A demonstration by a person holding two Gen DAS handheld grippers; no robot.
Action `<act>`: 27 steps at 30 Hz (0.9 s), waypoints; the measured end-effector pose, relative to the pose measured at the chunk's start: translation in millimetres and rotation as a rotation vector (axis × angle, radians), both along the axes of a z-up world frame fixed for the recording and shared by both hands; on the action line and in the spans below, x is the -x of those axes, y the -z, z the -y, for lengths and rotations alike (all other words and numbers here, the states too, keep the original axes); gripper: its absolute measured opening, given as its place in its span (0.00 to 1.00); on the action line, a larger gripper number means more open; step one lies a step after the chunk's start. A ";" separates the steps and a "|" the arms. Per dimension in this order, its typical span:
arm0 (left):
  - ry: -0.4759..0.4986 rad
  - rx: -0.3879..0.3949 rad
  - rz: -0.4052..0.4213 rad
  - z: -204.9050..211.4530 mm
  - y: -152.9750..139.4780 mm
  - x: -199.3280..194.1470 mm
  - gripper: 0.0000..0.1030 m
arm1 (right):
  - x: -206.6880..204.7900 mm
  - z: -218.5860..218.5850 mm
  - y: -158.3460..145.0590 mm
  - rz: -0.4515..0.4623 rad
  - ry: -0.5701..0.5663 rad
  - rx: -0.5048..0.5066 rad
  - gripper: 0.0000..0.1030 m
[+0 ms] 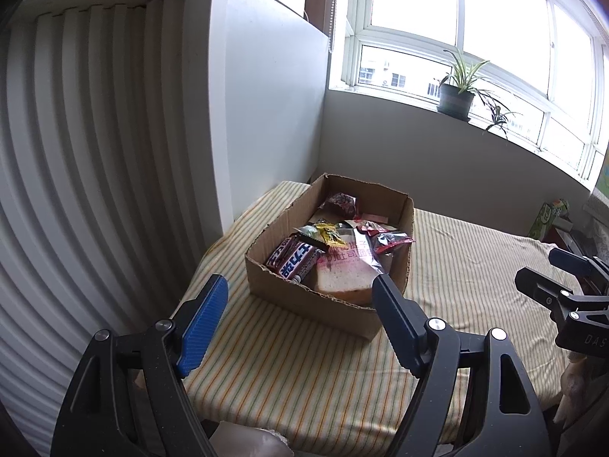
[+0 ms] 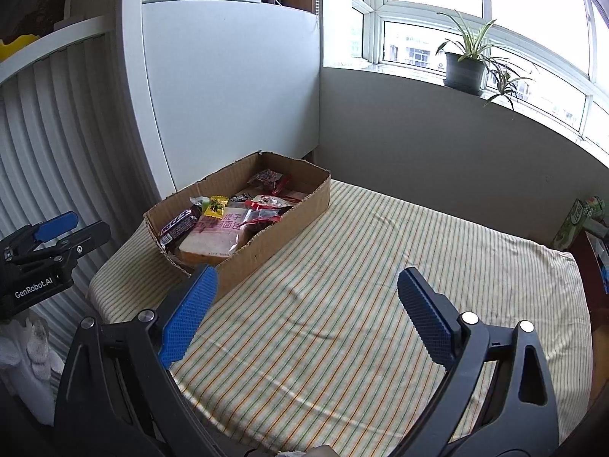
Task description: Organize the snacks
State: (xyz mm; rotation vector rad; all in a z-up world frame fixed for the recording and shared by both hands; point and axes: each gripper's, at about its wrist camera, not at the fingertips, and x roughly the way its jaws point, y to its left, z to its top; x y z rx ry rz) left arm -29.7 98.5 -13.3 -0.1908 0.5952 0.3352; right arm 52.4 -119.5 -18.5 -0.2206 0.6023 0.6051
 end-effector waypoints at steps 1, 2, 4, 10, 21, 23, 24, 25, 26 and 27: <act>-0.001 -0.002 0.001 0.2 -0.3 0.6 0.76 | 0.7 0.3 -0.2 0.000 -0.001 -0.002 0.95; -0.001 -0.004 0.003 0.4 -0.8 1.4 0.76 | 1.5 0.6 -0.4 -0.001 -0.003 -0.003 0.95; 0.002 -0.005 0.006 1.3 -2.2 2.3 0.76 | 2.6 0.6 -1.0 0.001 -0.004 -0.001 0.95; 0.004 -0.010 0.007 4.0 -3.2 4.9 0.76 | 5.8 2.5 -2.3 0.002 0.001 -0.007 0.95; 0.012 -0.014 0.006 8.1 -4.1 5.5 0.76 | 8.0 2.3 3.9 -0.010 -0.002 -0.002 0.95; 0.010 -0.015 0.002 7.6 -3.1 4.9 0.76 | 8.1 1.6 5.0 -0.011 -0.001 0.002 0.95; 0.012 -0.015 0.000 7.7 -2.5 4.7 0.76 | 8.4 0.9 5.4 -0.011 0.002 0.003 0.95; 0.013 -0.014 -0.001 7.8 -2.1 4.7 0.76 | 8.3 1.0 5.7 -0.012 0.002 0.002 0.95; 0.013 -0.015 -0.002 8.0 -1.6 4.6 0.76 | 8.3 1.5 5.9 -0.014 0.002 0.001 0.95; 0.014 -0.016 -0.002 8.1 -1.7 4.6 0.76 | 8.2 1.7 6.3 -0.016 0.003 0.000 0.95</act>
